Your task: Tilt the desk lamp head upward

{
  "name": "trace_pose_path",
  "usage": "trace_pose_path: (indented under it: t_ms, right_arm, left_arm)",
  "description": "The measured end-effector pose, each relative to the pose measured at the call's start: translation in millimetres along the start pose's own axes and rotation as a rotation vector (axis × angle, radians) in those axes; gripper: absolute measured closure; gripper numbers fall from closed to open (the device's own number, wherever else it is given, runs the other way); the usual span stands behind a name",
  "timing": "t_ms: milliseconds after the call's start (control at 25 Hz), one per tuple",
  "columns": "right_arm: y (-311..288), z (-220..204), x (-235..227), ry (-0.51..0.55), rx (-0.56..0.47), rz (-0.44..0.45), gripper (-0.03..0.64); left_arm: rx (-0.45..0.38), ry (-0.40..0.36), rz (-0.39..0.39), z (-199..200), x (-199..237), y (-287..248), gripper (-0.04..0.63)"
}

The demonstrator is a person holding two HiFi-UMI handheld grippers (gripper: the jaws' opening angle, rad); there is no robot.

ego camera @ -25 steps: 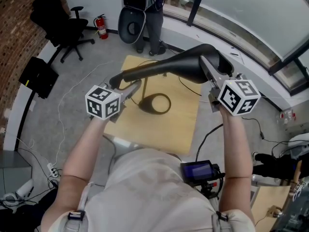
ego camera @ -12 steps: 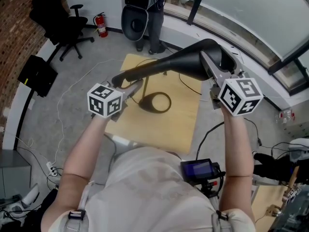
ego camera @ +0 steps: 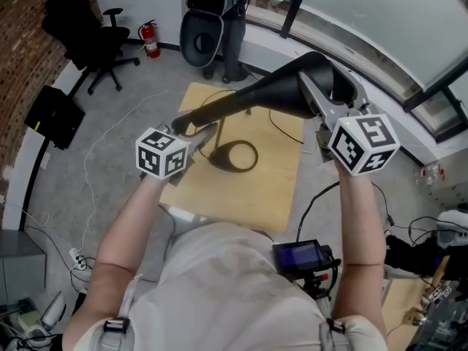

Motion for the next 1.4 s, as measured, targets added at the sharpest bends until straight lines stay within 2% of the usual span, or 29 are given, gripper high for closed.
trace_pose_path:
  t_ms: [560,720,1000,1400]
  right_arm:
    - [-8,24,30,0.107,-0.016,0.007,0.359]
    - [-16,21,39,0.13,0.014,0.029,0.368]
    - [-19,25,46,0.212,0.047,0.002,0.379]
    - [-26,37,63,0.325,0.114,-0.032,0.374]
  left_arm:
    - [0.044,-0.022,-0.04,-17,-4,-9,0.348]
    - [0.066,-0.031,-0.055,-17,-7,-12,0.347]
    - [0.117,-0.075,-0.068,-19,-10,-17,0.337]
    - [0.141,-0.068,-0.1,-26,-20,-21,0.321]
Point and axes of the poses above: the fingertips, and each gripper's own axes: y backward along the fingers, x to its left, z out of its top, the point moved 3 cm from there along y, backward along the fingers, and after that the axes turned 3 degrees about z, right-handed, at the moved point
